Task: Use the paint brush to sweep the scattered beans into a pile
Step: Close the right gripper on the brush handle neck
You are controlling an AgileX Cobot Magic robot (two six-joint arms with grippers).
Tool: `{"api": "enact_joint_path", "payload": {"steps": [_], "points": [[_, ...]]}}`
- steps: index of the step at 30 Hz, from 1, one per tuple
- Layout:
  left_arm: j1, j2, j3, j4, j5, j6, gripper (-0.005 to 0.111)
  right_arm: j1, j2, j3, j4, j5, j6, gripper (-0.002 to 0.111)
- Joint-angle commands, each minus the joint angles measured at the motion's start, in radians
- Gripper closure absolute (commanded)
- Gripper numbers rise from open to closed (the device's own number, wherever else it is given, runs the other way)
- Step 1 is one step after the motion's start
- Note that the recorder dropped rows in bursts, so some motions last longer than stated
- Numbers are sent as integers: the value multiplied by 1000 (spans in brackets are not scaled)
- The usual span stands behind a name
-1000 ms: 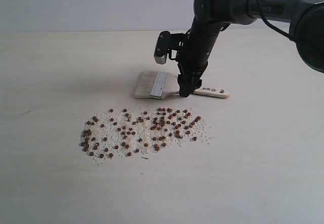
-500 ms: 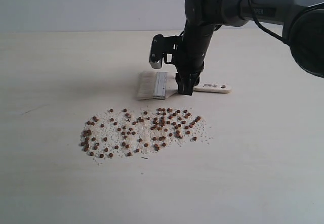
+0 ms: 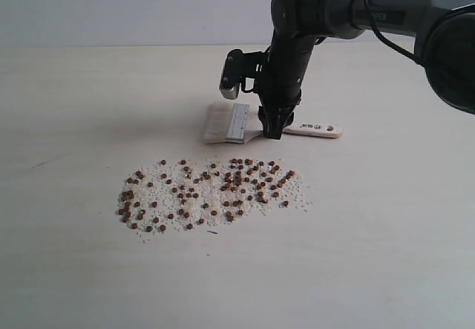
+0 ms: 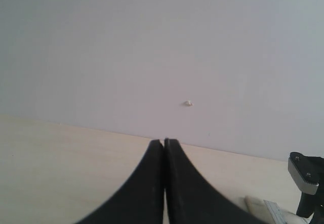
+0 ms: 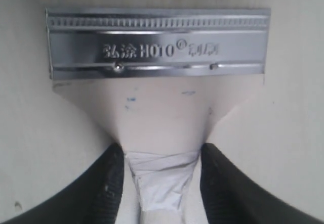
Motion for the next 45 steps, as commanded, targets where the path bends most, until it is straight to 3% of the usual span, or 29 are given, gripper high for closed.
{"api": "enact_joint_path", "payload": {"steps": [1,4,36,39,45], "points": [[-5,-1,2,0,3,-1,107,2,4,-3,-12,-1,15,53],[-5,-1,2,0,3,-1,107,2,4,-3,-12,-1,15,49],[-5,-1,2,0,3,-1,107,0,4,-3,-59,-23,24,50],[-5,-1,2,0,3,-1,107,0,5,-3,-63,-23,24,54],[-5,-1,2,0,3,-1,107,0,5,-3,-87,-20,20,87]]}}
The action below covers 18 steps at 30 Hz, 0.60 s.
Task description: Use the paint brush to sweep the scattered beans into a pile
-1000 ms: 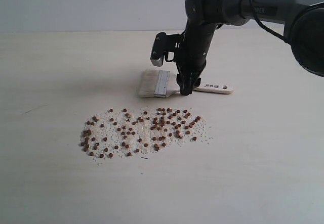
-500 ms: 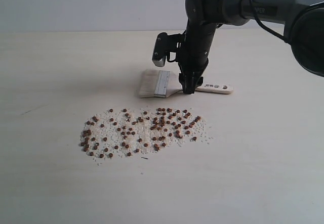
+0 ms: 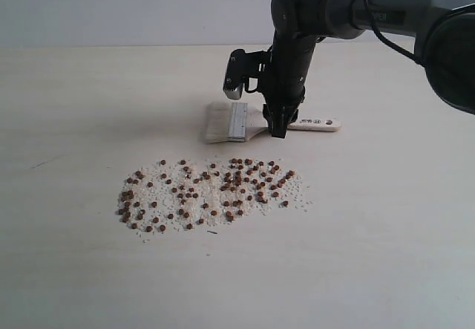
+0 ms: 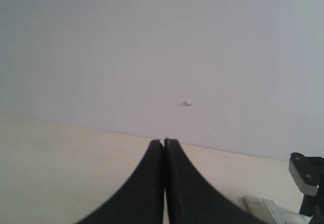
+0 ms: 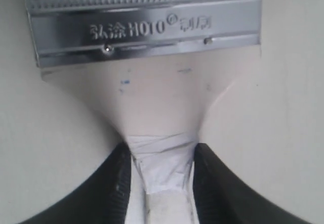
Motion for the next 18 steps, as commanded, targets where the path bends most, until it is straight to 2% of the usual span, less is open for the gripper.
{"api": "enact_joint_path", "payload": {"steps": [1,5,11,18], "points": [[-5,-1,2,0,3,-1,107,0,5,-3,-31,-9,-2,92],[-5,-1,2,0,3,-1,107,0,3,-3,-69,-19,-7,108],[-5,-1,2,0,3,-1,107,0,-51,-3,-81,-5,7,108],[-5,-1,2,0,3,-1,107,0,-138,-3,-83,101,78,108]]}}
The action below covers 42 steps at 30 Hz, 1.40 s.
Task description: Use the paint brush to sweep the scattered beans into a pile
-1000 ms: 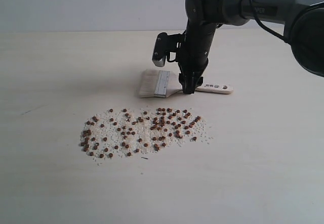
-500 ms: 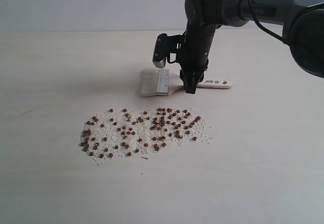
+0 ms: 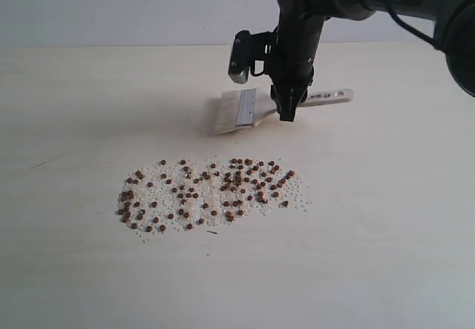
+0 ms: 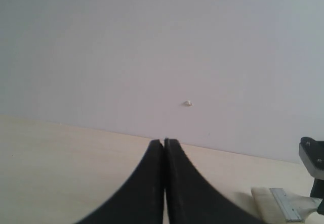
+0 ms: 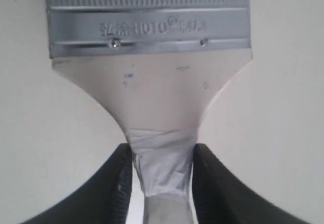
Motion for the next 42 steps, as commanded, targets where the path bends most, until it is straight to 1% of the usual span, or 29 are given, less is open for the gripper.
{"api": "enact_joint_path", "payload": {"steps": [1,14,18,24,34,42], "points": [[-5,-1,2,0,3,-1,107,2,-69,-3,-1,73,47,108],[-5,-1,2,0,3,-1,107,2,-133,-3,1,145,97,108],[-5,-1,2,0,3,-1,107,2,-153,-3,7,143,108,108],[-5,-1,2,0,3,-1,107,2,-183,-3,74,109,112,108],[-5,-1,2,9,3,-1,107,2,-211,-3,74,167,131,108],[-5,-1,2,9,3,-1,107,2,-214,-3,79,146,140,108]]}}
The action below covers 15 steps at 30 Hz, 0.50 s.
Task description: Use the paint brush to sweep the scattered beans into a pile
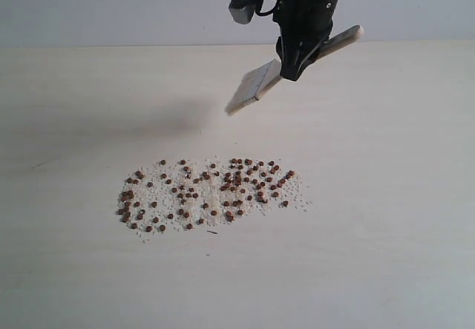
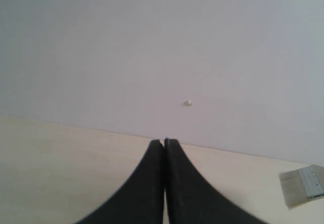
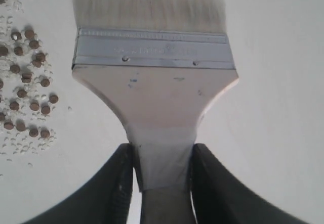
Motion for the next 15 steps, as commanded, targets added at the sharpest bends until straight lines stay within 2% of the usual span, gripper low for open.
{"api": "enact_joint_path", "payload": {"steps": [1,7,15], "points": [[-5,-1,2,2,6,-1,107,2,-19,-3,18,-20,11,108],[-5,-1,0,-2,64,-13,107,2,-19,-3,37,-24,11,108],[-5,8,-50,24,100,-116,107,2,-35,-3,44,-19,57,108]]}}
